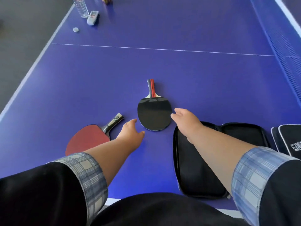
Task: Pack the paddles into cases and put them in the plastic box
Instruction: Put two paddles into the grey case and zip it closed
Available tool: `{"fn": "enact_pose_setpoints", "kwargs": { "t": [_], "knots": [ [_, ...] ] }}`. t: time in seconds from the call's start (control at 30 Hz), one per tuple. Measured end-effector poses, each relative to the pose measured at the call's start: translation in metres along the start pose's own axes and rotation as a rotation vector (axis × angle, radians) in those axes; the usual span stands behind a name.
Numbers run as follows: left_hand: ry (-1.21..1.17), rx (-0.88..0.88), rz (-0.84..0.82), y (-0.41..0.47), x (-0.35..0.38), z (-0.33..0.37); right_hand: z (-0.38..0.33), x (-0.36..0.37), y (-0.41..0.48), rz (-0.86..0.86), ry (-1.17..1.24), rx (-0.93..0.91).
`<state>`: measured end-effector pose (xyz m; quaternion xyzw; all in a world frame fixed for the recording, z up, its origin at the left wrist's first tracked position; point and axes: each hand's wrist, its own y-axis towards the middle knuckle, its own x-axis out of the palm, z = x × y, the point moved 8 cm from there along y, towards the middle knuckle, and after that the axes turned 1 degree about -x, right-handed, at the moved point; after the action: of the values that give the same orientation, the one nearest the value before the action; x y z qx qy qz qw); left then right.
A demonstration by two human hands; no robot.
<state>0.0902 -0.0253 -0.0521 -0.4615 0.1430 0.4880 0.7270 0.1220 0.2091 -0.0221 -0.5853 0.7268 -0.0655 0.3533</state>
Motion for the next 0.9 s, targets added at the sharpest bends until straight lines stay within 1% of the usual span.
{"fn": "enact_pose_setpoints", "kwargs": {
  "t": [0.07,0.2,0.37,0.43,0.53,0.67,0.8,0.9],
  "knots": [
    [-0.053,0.011,-0.021,0.019,-0.005,0.004,-0.004,0.008,0.017,0.006,0.026,0.025],
    [-0.163,-0.047,-0.05,0.046,-0.009,0.005,-0.001,0.026,0.039,-0.021,0.053,0.111],
    [-0.228,0.029,-0.1,0.059,-0.005,0.019,0.0,0.041,0.052,-0.002,0.05,0.148],
    [-0.262,0.008,-0.076,0.06,-0.006,0.021,0.0,0.042,0.056,0.016,0.085,0.156],
    [-0.302,-0.044,-0.011,0.061,-0.012,0.02,0.0,0.035,0.057,0.05,0.095,0.177],
    [-0.293,-0.016,0.012,0.058,-0.016,0.029,-0.003,0.021,0.052,0.097,0.026,0.146],
    [-0.353,0.021,0.025,0.041,-0.016,0.046,0.005,0.004,0.035,0.138,0.073,0.145],
    [-0.355,0.051,0.02,0.018,-0.007,0.065,0.019,-0.02,0.011,0.169,0.103,0.147]
  ]
}}
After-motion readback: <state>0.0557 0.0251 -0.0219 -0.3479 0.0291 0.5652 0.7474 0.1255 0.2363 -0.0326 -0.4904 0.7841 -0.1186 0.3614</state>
